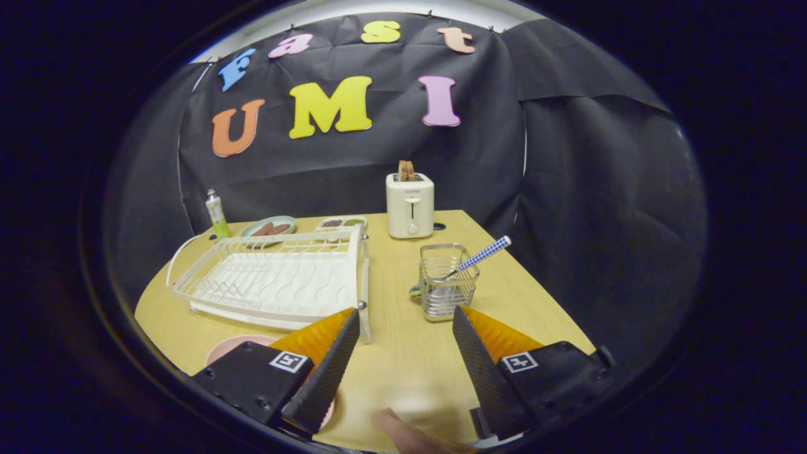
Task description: Take the plate from the dish rack, then take the spoon from the basket and place it into the plate.
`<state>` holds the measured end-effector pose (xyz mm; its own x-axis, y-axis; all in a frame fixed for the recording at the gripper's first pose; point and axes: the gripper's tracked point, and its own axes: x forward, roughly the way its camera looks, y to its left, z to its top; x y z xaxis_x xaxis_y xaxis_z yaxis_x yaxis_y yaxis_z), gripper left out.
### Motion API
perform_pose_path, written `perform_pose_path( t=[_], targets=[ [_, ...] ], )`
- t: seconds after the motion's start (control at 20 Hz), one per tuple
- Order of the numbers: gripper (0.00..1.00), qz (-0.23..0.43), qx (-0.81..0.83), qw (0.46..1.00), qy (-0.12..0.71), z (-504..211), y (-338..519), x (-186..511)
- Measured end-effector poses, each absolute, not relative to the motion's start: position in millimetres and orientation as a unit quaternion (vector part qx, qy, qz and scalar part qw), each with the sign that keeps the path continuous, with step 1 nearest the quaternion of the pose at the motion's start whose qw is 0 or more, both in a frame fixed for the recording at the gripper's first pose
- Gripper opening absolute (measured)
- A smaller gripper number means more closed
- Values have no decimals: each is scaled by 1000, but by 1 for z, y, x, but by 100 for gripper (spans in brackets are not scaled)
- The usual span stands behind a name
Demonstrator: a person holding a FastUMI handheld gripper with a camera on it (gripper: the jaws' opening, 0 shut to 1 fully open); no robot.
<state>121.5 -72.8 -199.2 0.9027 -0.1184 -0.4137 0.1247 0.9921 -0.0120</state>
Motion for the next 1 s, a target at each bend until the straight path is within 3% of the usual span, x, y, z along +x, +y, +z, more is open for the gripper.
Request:
perform_pose_path(
  t=[0.5, 0.85, 0.9, 0.95, 1.0],
  targets=[
    [96, -60, 41, 985, 153, -214, -150, 196],
    [88, -50, 54, 994, 78, -197, -165, 238],
    [84, -53, 50, 994, 79, -197, -166, 243],
    [69, -61, 52, 993, 84, -199, -169, 248],
    [63, -62, 56, 992, 89, -202, -169, 255]
  ],
)
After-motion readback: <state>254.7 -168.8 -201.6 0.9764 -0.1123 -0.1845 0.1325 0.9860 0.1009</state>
